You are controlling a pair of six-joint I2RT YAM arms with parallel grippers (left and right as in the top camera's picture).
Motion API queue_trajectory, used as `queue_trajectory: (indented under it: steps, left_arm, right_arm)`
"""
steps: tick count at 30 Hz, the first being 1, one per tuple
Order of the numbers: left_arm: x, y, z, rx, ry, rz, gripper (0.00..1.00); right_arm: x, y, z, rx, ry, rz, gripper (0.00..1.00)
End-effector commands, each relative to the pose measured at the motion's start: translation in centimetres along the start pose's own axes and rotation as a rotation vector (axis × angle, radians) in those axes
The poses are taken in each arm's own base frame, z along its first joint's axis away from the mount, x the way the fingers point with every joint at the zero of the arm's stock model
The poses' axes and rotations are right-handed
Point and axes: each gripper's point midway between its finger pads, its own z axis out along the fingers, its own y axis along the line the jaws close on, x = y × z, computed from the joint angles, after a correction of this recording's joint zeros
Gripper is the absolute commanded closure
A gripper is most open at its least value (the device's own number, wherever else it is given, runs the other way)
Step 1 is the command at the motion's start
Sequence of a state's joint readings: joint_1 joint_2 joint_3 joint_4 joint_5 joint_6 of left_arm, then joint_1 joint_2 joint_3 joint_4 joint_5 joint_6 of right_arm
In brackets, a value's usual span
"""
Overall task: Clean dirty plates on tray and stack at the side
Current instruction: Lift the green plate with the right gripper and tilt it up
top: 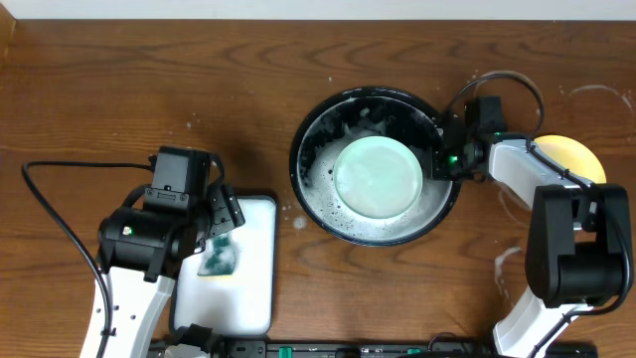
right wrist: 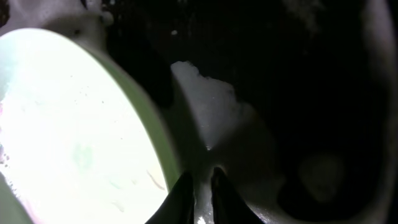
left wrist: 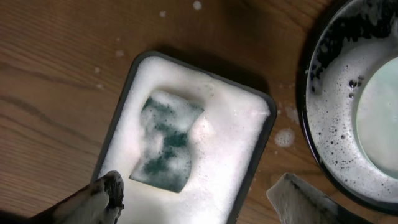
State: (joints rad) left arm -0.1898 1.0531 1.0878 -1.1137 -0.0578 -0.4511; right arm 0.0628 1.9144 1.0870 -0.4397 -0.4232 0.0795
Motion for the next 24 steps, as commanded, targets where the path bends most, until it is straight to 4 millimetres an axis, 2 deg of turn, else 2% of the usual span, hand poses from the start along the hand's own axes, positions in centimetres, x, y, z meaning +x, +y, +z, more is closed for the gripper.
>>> queue_trajectory:
  steps: [1,5,10,12,18,24]
  left_arm:
    - [-0.5,0.0,-0.4,0.005,-0.017,-0.005,0.18]
    - [-0.5,0.0,-0.4,0.005,-0.017,-0.005,0.19]
    - [-0.5,0.0,-0.4,0.005,-0.017,-0.005,0.19]
    - [-0.5,0.0,-0.4,0.005,-0.017,-0.005,0.19]
    - [-0.5,0.0,-0.4,0.005,-0.017,-0.005,0.19]
    - [-0.5,0.0,-0.4,0.005,-0.017,-0.005,0.18]
  right_arm:
    - [1.6,0.4,0.8,-0.062,0.061,0.006,0.88]
    - [0.6,0.3,-1.6,-0.036,0.012,0.002,0.85]
    - [-0.4,2.0,-4.4,-0.042,-0.049,-0.062,0.83]
    - [-0.3,2.3,-4.9,-0.042,-0.054,-0.092,0.82]
    - [0.6,2.7,-3.6,-0.048,-0.009,-0.119,0.80]
    - [1.1,2.1,-0.4,-0.059,0.032,-0.118,0.80]
